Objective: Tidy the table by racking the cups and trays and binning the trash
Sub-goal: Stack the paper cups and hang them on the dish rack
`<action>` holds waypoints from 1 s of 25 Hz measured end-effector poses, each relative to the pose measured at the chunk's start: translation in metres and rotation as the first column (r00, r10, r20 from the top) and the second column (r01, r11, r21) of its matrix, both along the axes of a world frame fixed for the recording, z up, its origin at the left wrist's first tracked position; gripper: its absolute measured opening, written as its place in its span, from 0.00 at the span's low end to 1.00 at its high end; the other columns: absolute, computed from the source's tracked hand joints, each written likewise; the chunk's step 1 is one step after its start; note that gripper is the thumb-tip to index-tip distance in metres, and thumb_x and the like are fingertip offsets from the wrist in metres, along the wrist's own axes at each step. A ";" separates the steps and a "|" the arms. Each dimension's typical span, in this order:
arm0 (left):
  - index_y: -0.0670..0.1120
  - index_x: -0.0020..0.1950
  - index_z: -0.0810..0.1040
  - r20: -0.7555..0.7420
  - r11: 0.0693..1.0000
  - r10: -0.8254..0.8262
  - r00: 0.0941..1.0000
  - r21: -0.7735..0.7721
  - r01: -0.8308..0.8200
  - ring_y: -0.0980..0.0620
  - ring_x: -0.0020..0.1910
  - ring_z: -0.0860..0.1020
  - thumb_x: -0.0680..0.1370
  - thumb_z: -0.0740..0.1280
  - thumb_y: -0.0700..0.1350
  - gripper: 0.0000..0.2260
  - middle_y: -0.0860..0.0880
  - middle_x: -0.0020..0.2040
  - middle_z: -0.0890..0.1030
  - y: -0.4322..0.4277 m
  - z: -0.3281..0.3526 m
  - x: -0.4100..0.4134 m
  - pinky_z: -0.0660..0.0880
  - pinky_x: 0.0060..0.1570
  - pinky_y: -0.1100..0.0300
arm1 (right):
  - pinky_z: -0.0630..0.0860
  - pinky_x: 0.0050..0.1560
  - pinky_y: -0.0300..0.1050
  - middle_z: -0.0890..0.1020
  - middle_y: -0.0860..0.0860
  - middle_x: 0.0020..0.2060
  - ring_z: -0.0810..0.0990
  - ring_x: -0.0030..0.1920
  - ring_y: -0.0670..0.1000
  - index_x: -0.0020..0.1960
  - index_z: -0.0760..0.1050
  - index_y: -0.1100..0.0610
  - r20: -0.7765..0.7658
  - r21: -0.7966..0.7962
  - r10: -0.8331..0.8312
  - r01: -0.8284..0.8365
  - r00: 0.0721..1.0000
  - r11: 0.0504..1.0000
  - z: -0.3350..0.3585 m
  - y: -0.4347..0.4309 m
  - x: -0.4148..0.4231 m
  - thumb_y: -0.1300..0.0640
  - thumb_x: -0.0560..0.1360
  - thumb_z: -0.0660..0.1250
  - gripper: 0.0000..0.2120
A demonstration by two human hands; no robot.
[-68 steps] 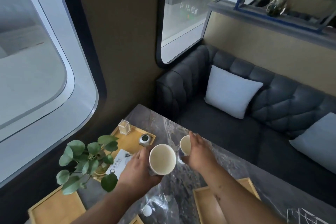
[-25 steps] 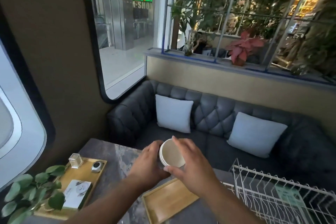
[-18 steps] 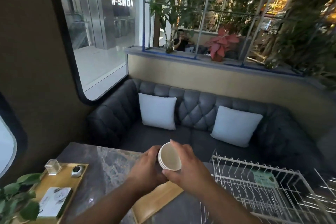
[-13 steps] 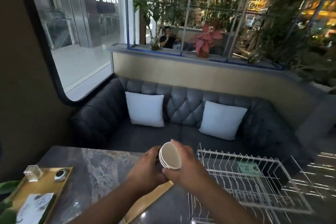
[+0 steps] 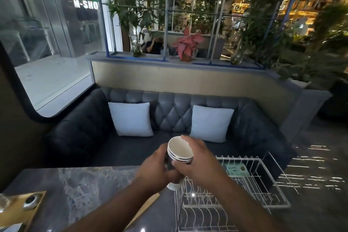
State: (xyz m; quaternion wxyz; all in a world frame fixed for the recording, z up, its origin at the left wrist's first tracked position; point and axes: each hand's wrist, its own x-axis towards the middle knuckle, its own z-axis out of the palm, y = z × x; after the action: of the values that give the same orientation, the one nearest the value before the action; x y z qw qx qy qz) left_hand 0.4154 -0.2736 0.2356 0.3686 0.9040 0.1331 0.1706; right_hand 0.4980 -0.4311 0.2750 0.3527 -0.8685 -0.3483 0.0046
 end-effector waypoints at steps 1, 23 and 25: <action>0.67 0.64 0.65 0.006 1.000 -0.009 1.000 0.001 0.009 0.67 0.47 0.80 0.60 0.75 0.63 0.35 0.65 0.49 0.80 -0.005 0.003 0.004 0.77 0.43 0.64 | 0.76 0.59 0.46 0.70 0.40 0.64 0.77 0.60 0.46 0.72 0.57 0.33 0.002 0.026 -0.018 0.017 1.000 1.000 0.002 -0.006 0.004 0.32 0.63 0.70 0.41; 0.59 0.69 0.71 -0.326 0.936 -0.009 0.945 0.330 0.122 0.53 0.71 0.70 0.72 0.67 0.62 0.27 0.56 0.72 0.72 -0.051 -0.069 0.041 0.70 0.68 0.57 | 0.74 0.60 0.50 0.66 0.41 0.71 0.75 0.65 0.50 0.77 0.52 0.38 -0.117 -0.013 -0.119 0.118 0.986 0.993 -0.072 -0.056 0.077 0.28 0.60 0.68 0.50; 0.59 0.68 0.73 -0.334 0.916 -0.018 0.942 0.373 0.150 0.53 0.73 0.68 0.73 0.68 0.59 0.24 0.57 0.74 0.70 -0.054 -0.070 0.040 0.69 0.70 0.56 | 0.74 0.59 0.50 0.67 0.43 0.72 0.76 0.65 0.52 0.77 0.53 0.40 -0.128 -0.009 -0.131 0.131 0.983 0.991 -0.079 -0.054 0.081 0.30 0.61 0.69 0.50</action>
State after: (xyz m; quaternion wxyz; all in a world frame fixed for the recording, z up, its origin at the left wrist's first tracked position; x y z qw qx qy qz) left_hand 0.4549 -0.3272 0.1654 0.1599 0.9800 0.1153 0.0270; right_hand 0.5794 -0.4854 0.1964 0.3736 -0.8875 -0.2671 0.0376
